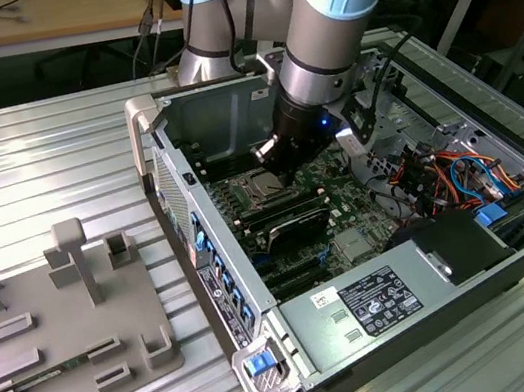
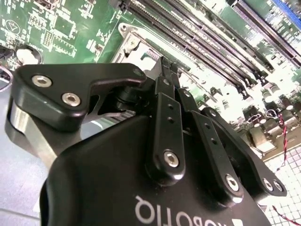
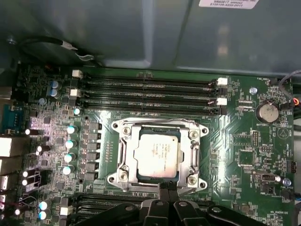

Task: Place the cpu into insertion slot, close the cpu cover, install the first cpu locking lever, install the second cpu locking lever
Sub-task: 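Install the second cpu locking lever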

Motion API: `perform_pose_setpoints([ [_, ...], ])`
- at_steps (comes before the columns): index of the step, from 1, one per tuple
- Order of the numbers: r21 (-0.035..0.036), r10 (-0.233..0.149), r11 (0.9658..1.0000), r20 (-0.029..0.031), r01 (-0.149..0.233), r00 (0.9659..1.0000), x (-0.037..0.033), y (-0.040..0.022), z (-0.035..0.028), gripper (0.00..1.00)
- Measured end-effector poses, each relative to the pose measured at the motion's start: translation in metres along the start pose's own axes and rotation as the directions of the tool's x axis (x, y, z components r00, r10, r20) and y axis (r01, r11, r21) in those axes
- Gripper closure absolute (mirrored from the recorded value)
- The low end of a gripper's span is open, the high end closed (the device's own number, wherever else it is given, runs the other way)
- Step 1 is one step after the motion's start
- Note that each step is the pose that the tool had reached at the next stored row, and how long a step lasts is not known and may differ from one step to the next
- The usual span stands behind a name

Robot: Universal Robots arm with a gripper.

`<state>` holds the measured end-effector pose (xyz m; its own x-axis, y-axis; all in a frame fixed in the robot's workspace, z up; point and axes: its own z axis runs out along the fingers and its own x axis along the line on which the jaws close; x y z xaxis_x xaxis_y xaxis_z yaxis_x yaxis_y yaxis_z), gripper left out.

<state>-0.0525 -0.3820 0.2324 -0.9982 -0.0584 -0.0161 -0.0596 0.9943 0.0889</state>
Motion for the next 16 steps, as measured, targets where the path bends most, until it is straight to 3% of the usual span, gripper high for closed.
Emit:
perform_pose_setpoints([
  [2,0.0060,0.000,1.0000,-0.0003,0.000,1.0000,-0.0001,-0.0001,0.0000,0.89],
  [4,0.0257,0.001,0.9997,-0.0015,-0.001,1.0000,-0.0001,-0.0001,0.0000,0.89],
  [5,0.0291,0.001,0.9996,-0.0016,-0.001,1.0000,-0.0001,-0.0001,0.0001,0.89],
  [9,0.0298,0.001,0.9996,-0.0017,-0.001,1.0000,0.0005,-0.0043,-0.0004,0.89],
  [11,0.0190,0.001,0.9998,-0.0011,-0.001,1.0000,0.0023,-0.0077,-0.0006,0.89],
  [15,0.0114,0.001,0.9999,-0.0006,-0.001,1.0000,0.0063,-0.0081,0.0003,0.89],
  [16,-0.0017,0.013,0.9999,0.0011,-0.013,0.9999,0.0143,-0.0079,0.0029,0.89],
])
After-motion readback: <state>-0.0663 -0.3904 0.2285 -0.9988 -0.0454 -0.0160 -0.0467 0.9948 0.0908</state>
